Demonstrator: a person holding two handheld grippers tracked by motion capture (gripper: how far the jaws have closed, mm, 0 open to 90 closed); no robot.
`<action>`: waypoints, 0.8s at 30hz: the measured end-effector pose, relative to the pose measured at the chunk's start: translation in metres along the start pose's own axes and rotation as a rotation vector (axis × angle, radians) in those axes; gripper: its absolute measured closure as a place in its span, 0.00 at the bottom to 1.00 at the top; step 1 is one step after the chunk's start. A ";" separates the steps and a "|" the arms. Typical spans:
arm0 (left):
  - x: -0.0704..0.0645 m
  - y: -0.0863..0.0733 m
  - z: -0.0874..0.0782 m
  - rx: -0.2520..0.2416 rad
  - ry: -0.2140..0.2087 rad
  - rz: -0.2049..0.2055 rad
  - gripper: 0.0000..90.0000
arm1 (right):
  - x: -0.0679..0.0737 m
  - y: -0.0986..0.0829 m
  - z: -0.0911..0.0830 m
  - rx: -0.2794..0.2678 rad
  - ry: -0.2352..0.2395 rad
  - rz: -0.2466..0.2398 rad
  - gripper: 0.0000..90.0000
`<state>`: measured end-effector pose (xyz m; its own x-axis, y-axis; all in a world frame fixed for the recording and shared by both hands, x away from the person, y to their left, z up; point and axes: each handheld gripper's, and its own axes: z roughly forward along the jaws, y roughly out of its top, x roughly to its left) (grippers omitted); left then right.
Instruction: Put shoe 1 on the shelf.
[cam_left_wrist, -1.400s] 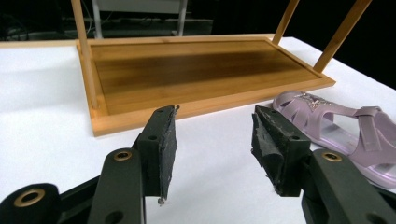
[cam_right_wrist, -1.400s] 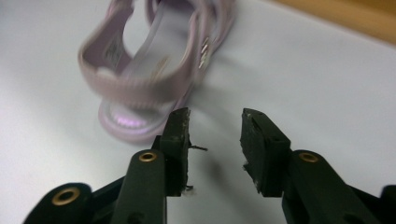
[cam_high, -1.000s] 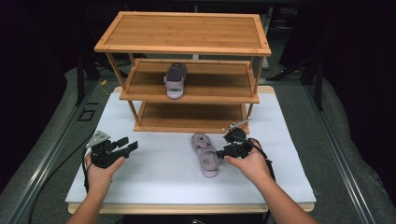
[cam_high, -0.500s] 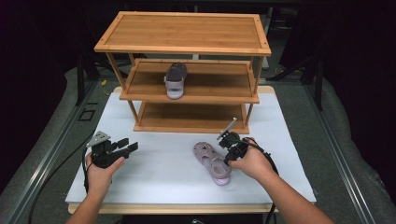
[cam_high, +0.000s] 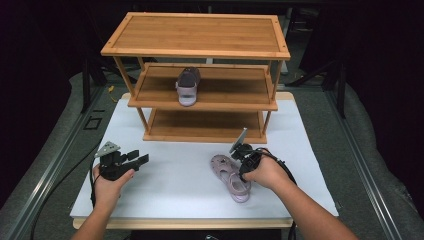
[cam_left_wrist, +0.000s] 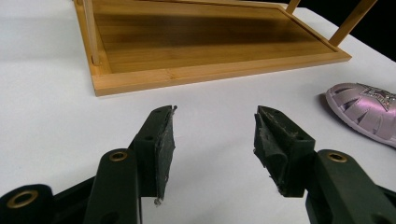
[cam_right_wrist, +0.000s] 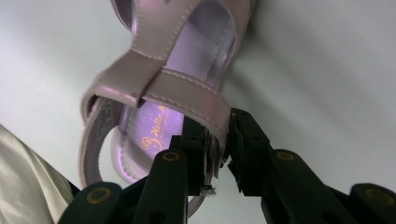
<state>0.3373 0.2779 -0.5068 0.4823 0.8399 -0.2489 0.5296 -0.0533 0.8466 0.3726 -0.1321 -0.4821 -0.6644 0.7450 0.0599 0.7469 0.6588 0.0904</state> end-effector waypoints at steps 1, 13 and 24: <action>0.000 0.000 0.000 0.001 -0.001 0.000 0.53 | 0.000 0.000 0.000 0.000 0.000 0.000 0.85; 0.002 -0.003 0.004 0.027 0.001 -0.003 0.53 | 0.000 0.001 0.004 0.018 0.044 0.010 0.91; 0.004 -0.004 0.006 0.044 0.004 -0.004 0.53 | 0.003 0.001 0.003 0.015 0.021 0.025 0.91</action>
<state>0.3414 0.2781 -0.5146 0.4774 0.8421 -0.2508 0.5620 -0.0732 0.8239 0.3718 -0.1289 -0.4848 -0.6454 0.7593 0.0826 0.7638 0.6412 0.0738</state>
